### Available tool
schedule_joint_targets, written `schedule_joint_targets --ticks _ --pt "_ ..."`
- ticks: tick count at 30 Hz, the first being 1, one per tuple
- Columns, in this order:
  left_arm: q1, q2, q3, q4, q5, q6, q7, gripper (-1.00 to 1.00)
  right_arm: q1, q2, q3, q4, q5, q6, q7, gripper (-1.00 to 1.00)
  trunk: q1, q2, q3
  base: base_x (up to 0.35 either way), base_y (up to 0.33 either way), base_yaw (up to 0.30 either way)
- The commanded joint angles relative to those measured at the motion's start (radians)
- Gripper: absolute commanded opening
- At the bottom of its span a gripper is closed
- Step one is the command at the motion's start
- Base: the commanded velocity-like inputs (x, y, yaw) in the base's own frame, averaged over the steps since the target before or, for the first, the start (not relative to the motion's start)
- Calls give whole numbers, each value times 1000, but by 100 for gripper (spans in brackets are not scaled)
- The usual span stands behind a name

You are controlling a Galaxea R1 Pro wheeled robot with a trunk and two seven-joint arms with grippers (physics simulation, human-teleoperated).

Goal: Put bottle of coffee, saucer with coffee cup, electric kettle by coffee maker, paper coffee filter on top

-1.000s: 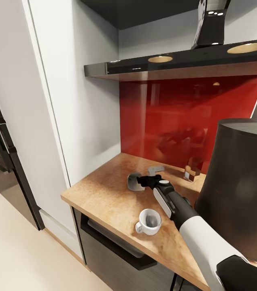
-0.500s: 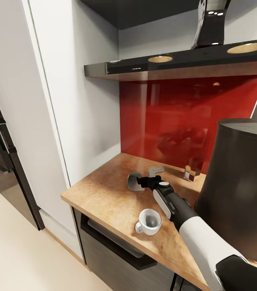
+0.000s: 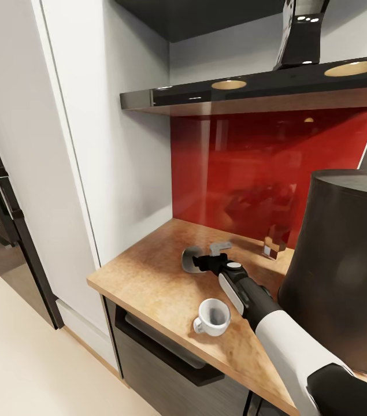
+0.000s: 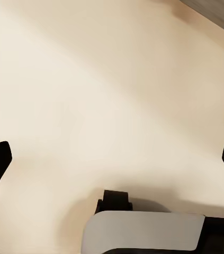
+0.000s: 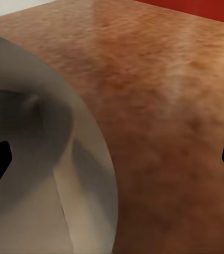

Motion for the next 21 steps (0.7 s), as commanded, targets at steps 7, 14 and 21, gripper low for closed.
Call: schedule_joint_targets --ticks 7,14,21 --pt "0 0 2 -1 0 -1 0 100 -1 0 2 -1 -8 3 -4 100 0 -1 -1 0 0 0" --pt "0 0 3 -1 0 -1 0 100 -1 0 2 -1 -8 3 -4 100 0 -1 -1 52 0 0" --pt "0 0 3 -2 0 -1 0 100 -1 -1 2 -1 -8 2 -4 100 0 -1 -1 13 0 0"
